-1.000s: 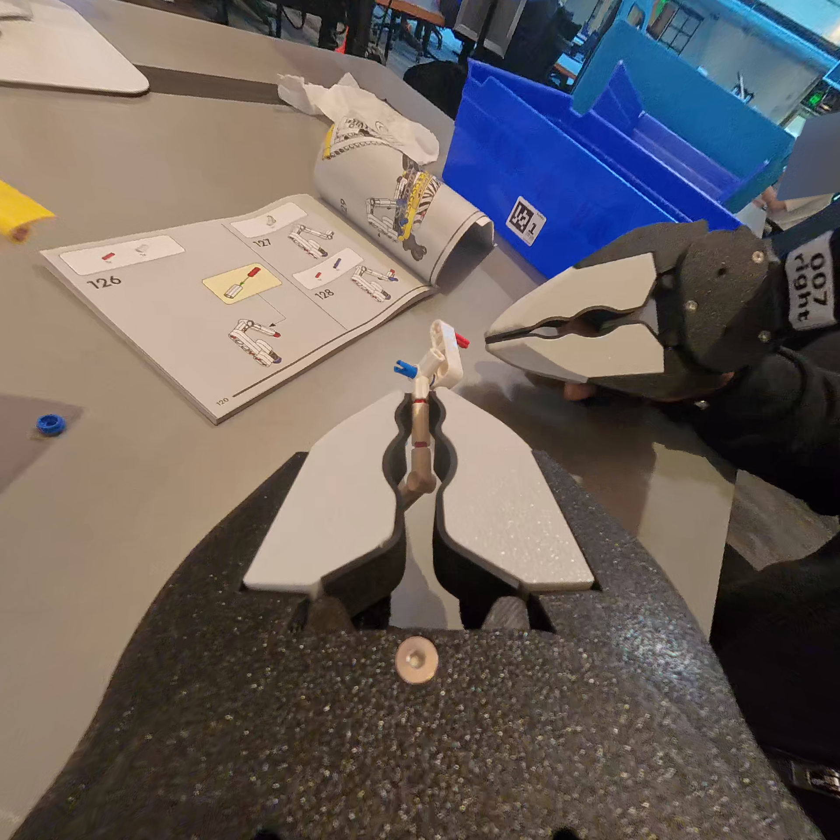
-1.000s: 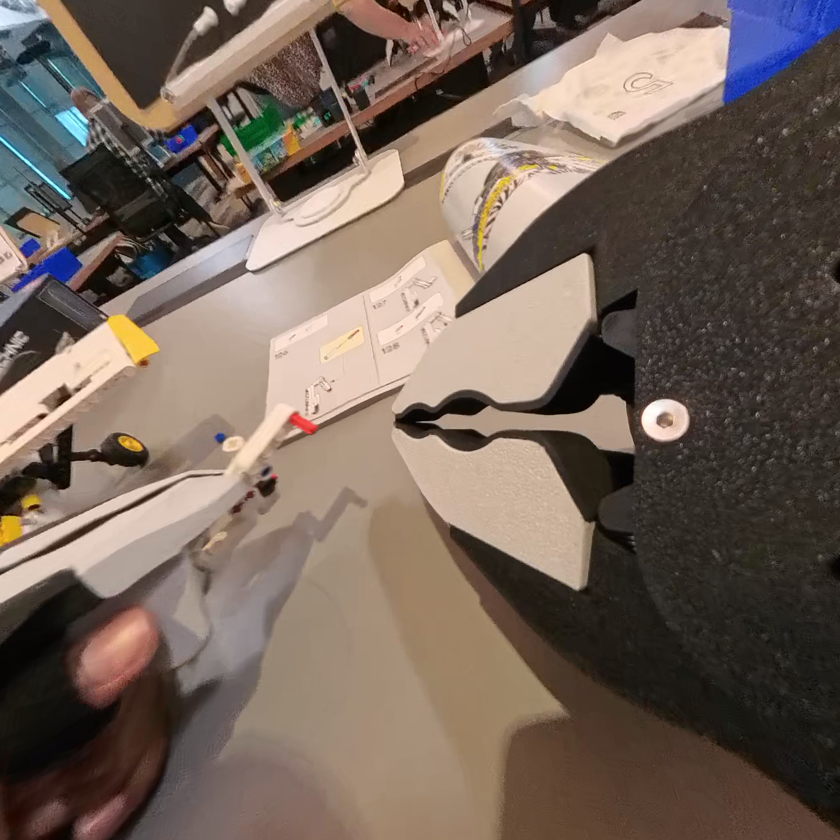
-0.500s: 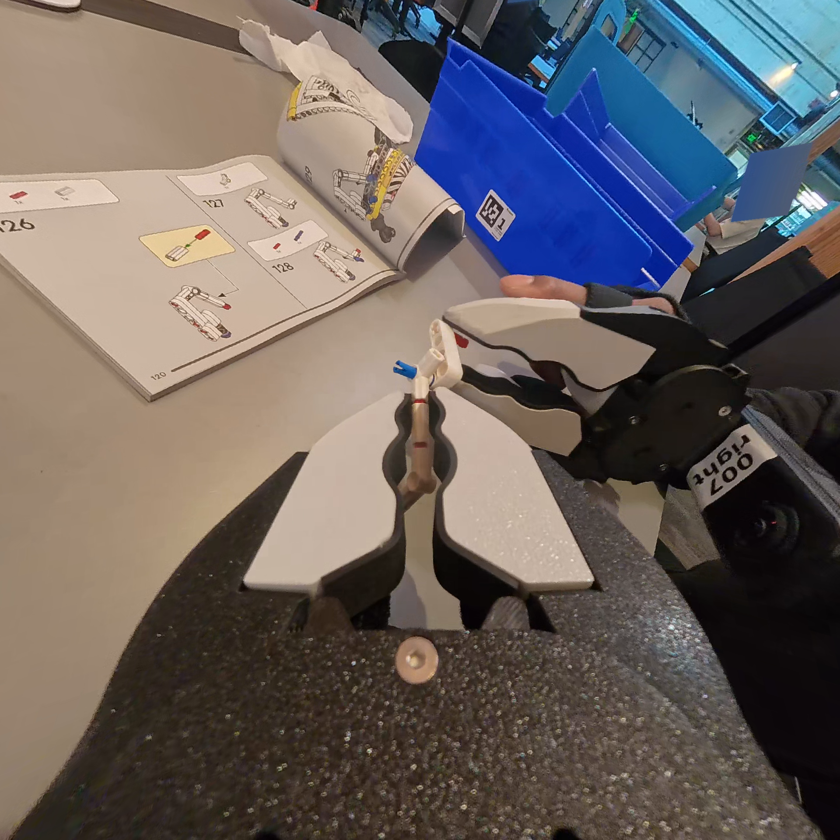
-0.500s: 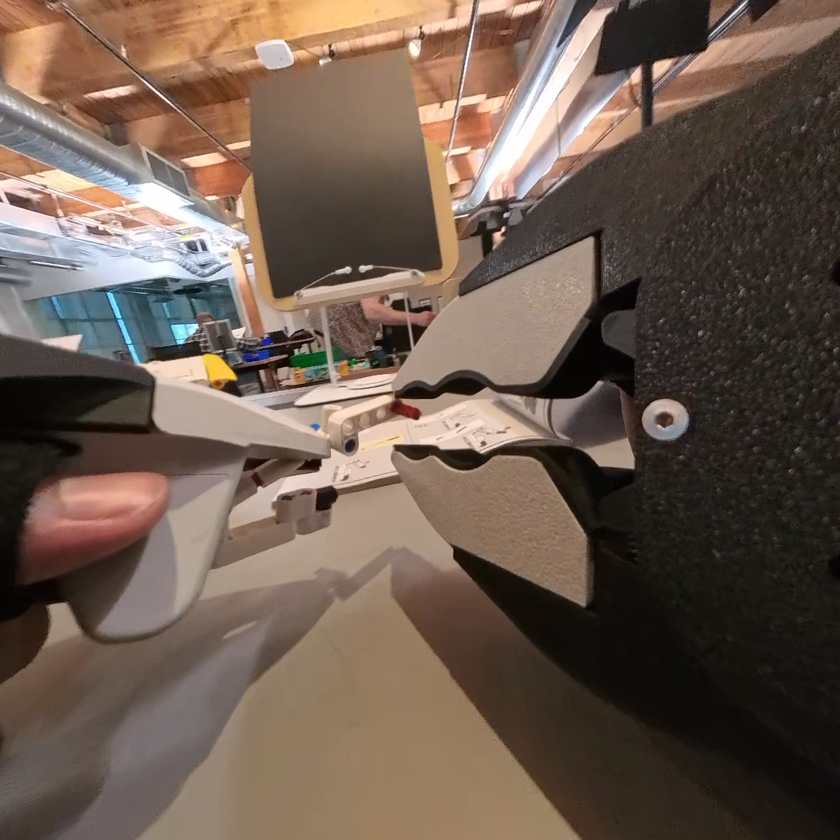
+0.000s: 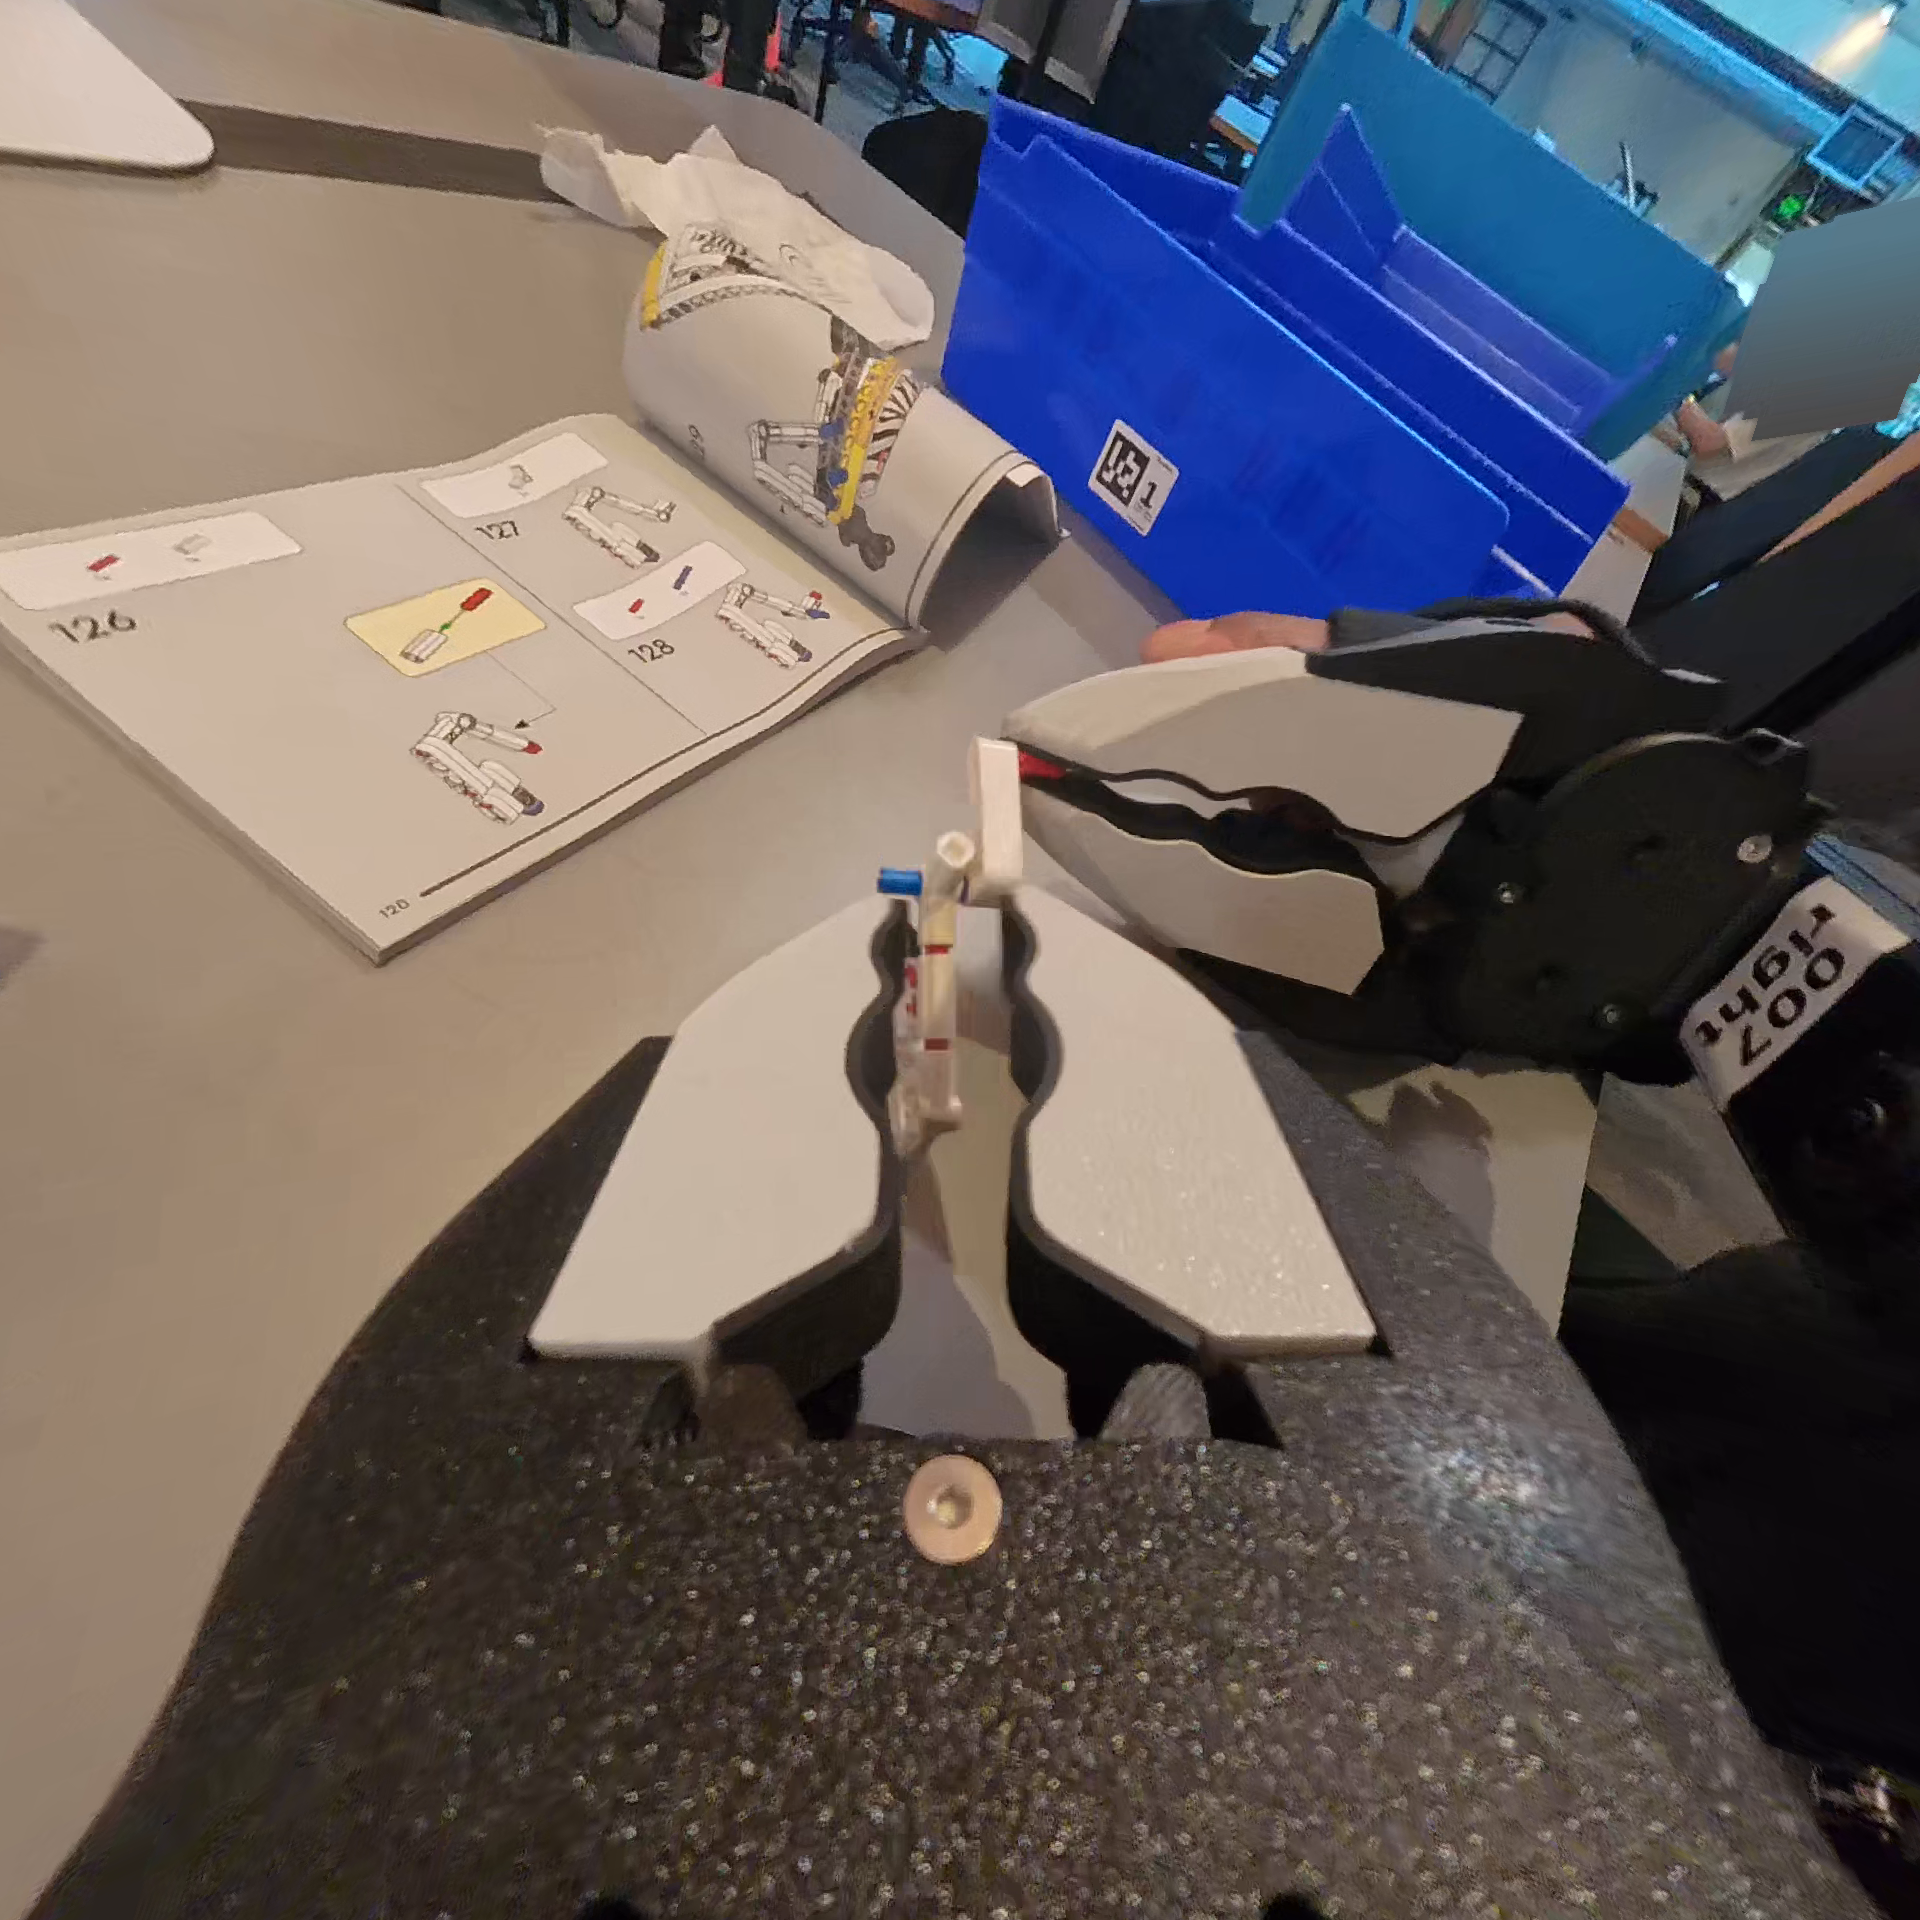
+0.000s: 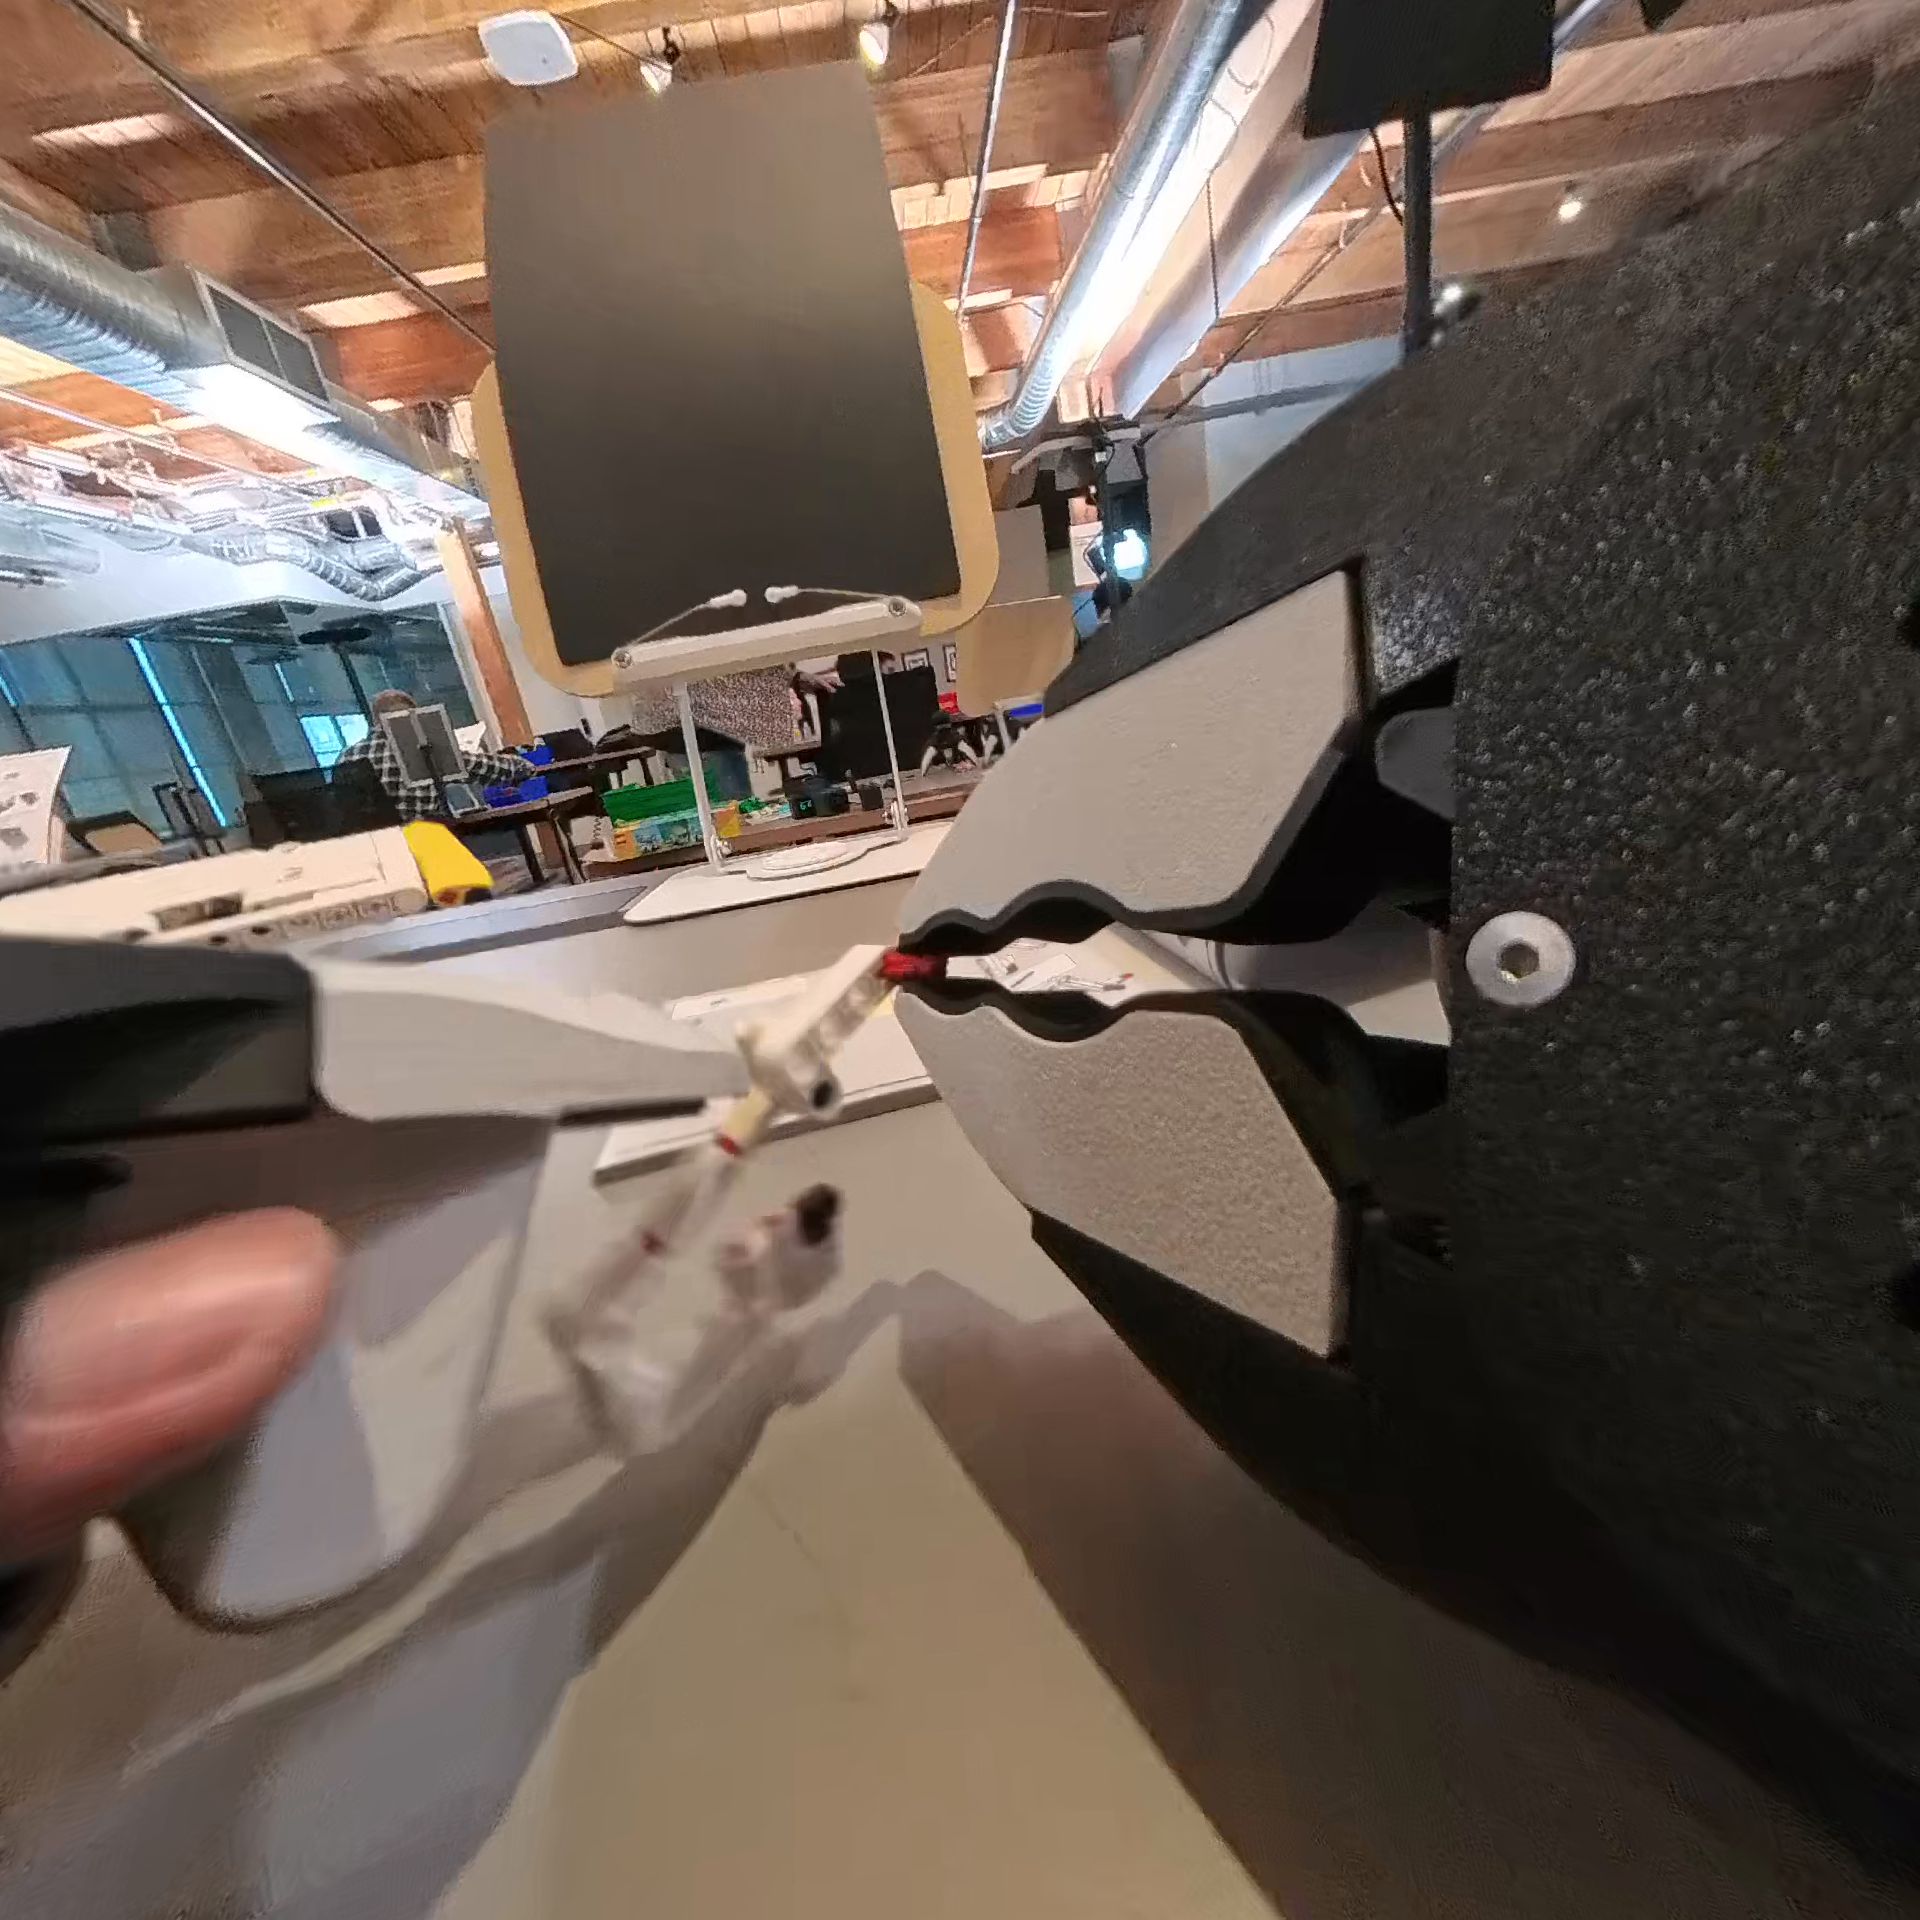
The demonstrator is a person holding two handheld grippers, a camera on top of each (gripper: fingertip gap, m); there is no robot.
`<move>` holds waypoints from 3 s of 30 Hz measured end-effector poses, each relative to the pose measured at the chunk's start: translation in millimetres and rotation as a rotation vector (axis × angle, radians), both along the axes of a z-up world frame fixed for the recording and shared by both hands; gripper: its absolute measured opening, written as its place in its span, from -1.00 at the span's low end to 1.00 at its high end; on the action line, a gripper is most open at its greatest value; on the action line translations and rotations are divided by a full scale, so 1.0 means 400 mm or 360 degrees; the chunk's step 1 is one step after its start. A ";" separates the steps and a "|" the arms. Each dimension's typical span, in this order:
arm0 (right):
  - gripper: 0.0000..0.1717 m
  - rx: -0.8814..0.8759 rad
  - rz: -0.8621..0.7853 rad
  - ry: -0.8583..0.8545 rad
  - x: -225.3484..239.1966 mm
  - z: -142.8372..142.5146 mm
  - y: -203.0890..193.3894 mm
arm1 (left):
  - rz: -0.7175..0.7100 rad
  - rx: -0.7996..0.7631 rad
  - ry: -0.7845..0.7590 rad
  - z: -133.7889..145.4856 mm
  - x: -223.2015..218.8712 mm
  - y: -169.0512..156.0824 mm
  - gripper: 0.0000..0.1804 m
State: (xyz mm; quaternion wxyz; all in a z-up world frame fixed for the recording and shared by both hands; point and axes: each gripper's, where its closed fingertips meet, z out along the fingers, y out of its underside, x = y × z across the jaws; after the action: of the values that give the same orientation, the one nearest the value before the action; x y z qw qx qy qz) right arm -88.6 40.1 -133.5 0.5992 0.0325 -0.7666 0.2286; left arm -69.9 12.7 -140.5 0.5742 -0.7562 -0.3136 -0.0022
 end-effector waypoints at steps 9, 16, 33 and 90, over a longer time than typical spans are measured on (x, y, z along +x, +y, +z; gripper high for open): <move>-0.96 0.0104 0.0124 0.0084 0.010 -0.003 -0.009 | -0.0232 -0.0410 0.0365 0.001 0.007 0.037 -0.65; -0.96 0.0144 0.0109 0.0096 0.006 -0.002 -0.001 | -0.0202 -0.0580 0.0583 -0.025 -0.023 0.066 -0.80; -0.97 0.0113 0.0019 0.0115 0.044 -0.007 0.042 | 0.0086 -0.0573 0.0547 -0.045 -0.071 0.037 -0.90; -0.92 0.0186 0.0251 0.0049 0.034 -0.047 0.014 | -0.0556 -0.0192 0.0018 -0.035 0.059 0.038 -0.51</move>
State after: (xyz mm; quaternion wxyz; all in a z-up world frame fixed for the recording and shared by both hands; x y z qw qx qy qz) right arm -74.8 45.5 -152.4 0.5882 0.1312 -0.7643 0.2294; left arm -46.2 27.7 -154.5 0.5204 -0.8323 -0.1739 -0.0788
